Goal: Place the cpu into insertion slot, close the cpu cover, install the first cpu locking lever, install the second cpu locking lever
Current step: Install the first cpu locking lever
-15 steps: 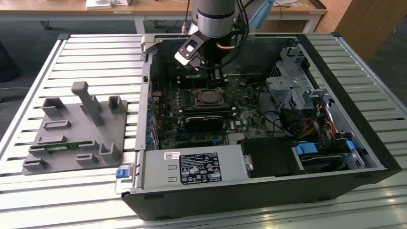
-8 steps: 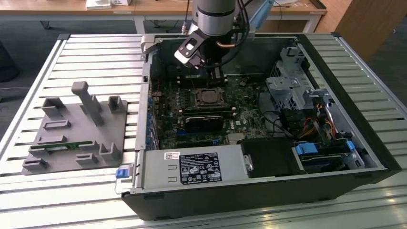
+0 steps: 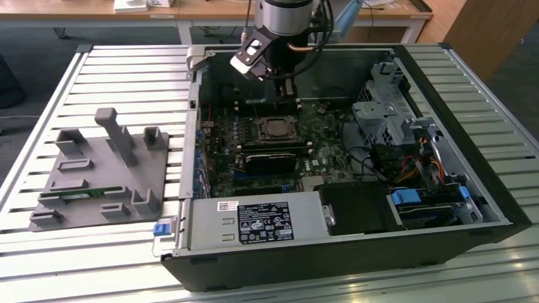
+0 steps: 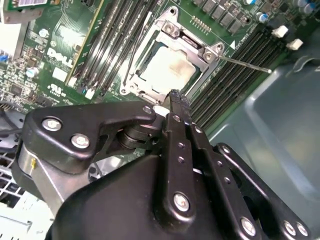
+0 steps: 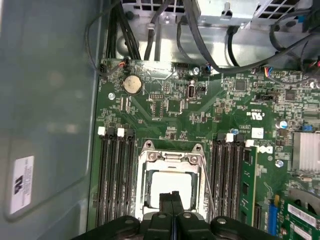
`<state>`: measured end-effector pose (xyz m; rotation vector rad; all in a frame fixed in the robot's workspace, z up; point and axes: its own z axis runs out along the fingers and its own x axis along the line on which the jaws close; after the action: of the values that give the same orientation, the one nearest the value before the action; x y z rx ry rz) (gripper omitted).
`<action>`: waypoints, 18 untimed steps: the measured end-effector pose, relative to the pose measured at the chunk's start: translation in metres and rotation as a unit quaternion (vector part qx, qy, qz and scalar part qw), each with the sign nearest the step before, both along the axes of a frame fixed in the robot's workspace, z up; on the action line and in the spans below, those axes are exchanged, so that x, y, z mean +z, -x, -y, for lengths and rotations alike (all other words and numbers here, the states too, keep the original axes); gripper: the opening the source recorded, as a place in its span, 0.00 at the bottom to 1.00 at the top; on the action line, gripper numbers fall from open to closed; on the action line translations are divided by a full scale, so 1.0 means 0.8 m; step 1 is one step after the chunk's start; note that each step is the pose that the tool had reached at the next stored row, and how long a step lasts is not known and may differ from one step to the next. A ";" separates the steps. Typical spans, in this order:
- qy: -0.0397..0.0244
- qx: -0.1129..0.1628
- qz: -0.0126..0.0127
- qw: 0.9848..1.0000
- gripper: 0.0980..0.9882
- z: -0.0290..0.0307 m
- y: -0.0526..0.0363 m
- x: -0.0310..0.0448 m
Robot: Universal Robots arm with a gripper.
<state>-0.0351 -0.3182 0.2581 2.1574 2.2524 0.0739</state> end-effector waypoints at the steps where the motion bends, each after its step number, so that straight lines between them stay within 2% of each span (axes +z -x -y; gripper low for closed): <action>1: 0.000 0.000 0.000 1.000 0.01 0.0000 0.000 0.0016; 6: 0.000 0.002 0.000 1.000 0.01 0.0000 0.000 0.0035; 10: 0.000 0.035 0.000 0.999 0.01 0.0000 0.000 0.0037; 14: 0.000 0.071 0.000 0.997 0.01 0.0000 0.000 0.0035; 18: 0.000 0.107 0.000 0.994 0.01 0.0000 0.000 0.0033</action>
<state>-0.0351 -0.3182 0.2608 1.9069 2.4743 0.0763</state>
